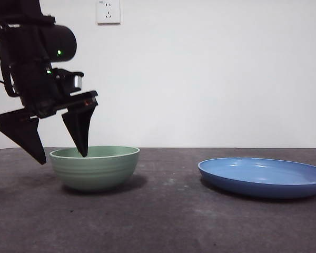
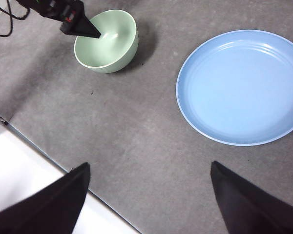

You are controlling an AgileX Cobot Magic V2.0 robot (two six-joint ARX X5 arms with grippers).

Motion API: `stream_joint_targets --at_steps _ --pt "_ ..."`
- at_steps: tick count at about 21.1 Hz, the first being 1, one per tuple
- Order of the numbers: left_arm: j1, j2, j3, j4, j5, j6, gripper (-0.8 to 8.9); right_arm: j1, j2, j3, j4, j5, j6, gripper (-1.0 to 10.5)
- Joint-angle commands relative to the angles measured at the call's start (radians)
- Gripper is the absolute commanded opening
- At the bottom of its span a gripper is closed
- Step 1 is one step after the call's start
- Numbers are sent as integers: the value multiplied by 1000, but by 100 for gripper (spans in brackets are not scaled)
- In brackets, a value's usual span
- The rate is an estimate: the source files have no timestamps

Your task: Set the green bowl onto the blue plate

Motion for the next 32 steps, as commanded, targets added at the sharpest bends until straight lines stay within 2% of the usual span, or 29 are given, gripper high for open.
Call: stream_joint_targets --at_steps 1,2,5,9,20,23,32 --pt "-4 33 23 17 -6 8 430 3 4 20 5 -2 6 396" --pt "-4 38 23 20 -6 8 404 3 4 20 5 -2 6 396" --pt "-4 40 23 16 -6 7 209 3 4 20 5 -2 6 396" --pt "-3 40 23 12 -6 6 24 3 4 20 5 -2 6 396" --pt "-33 -32 71 12 -1 -39 15 3 4 20 8 -1 6 396" --pt "-89 -48 149 -19 11 -46 15 3 4 20 10 1 6 396" --pt "-265 11 285 90 11 -124 16 3 4 20 10 1 7 396"
